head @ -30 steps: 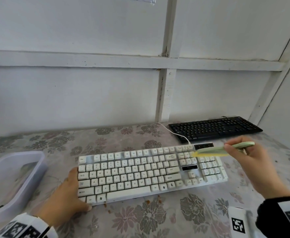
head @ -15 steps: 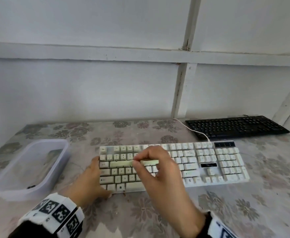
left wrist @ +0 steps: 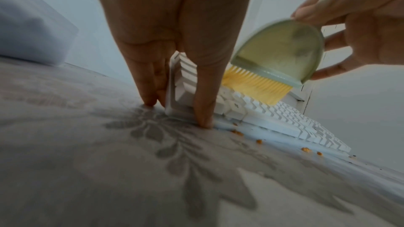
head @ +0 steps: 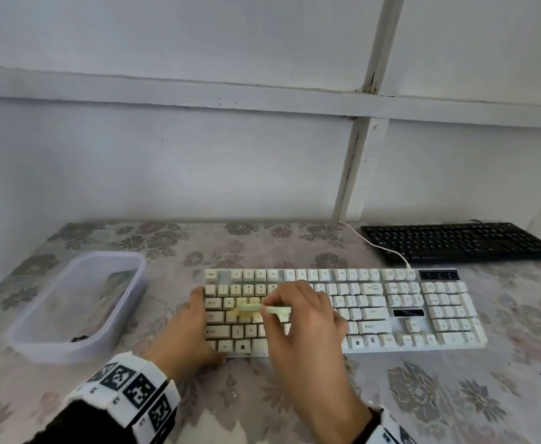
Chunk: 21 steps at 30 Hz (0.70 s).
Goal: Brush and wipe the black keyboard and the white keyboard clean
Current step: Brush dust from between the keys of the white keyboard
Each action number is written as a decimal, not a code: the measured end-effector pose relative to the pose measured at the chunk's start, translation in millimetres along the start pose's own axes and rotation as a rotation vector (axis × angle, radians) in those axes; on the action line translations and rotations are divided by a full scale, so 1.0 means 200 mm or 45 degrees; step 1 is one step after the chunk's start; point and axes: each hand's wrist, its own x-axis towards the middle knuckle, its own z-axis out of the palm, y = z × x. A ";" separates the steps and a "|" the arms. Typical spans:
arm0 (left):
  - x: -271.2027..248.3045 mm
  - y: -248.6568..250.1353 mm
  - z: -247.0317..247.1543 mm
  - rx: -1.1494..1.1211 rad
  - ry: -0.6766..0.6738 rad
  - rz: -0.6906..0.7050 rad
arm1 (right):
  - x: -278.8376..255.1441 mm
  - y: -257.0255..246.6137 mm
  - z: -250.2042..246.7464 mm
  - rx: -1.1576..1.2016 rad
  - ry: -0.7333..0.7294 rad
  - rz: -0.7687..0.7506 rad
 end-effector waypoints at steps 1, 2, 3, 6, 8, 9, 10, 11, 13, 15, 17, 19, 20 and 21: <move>0.00 0.00 0.00 0.000 0.007 0.008 | 0.00 -0.01 -0.01 -0.009 0.030 -0.027; 0.00 -0.01 0.00 -0.001 0.003 -0.005 | 0.00 -0.03 -0.01 0.004 0.040 -0.064; 0.00 -0.01 0.00 0.009 -0.002 -0.003 | 0.00 -0.06 -0.01 0.043 0.007 -0.095; 0.00 -0.02 0.01 0.003 0.003 0.027 | -0.02 -0.10 0.02 0.232 -0.213 -0.103; 0.00 0.00 0.00 -0.014 0.020 0.007 | -0.02 -0.06 0.01 0.256 -0.188 -0.086; -0.01 0.01 -0.01 -0.006 0.013 -0.010 | -0.01 -0.03 0.00 0.258 -0.139 -0.066; 0.00 0.01 -0.01 -0.011 0.002 -0.019 | -0.01 0.01 -0.02 0.251 -0.100 -0.034; 0.00 0.02 0.00 -0.020 -0.008 -0.024 | 0.00 0.04 -0.04 0.238 -0.068 0.000; 0.00 0.02 -0.01 -0.025 -0.007 -0.021 | 0.01 0.08 -0.08 0.221 -0.003 0.030; -0.01 0.03 -0.01 -0.022 -0.008 -0.035 | 0.02 0.04 -0.10 0.271 0.026 0.001; -0.01 0.02 -0.01 -0.016 -0.014 -0.062 | 0.02 -0.03 -0.08 0.360 -0.026 -0.031; -0.01 0.00 0.00 -0.019 0.001 -0.030 | 0.00 -0.07 -0.04 0.364 -0.126 -0.076; -0.01 0.00 0.00 -0.015 0.008 -0.010 | -0.01 -0.07 -0.01 0.328 -0.146 -0.101; -0.01 0.01 0.00 -0.011 0.008 -0.018 | -0.02 -0.05 0.00 0.286 -0.140 -0.109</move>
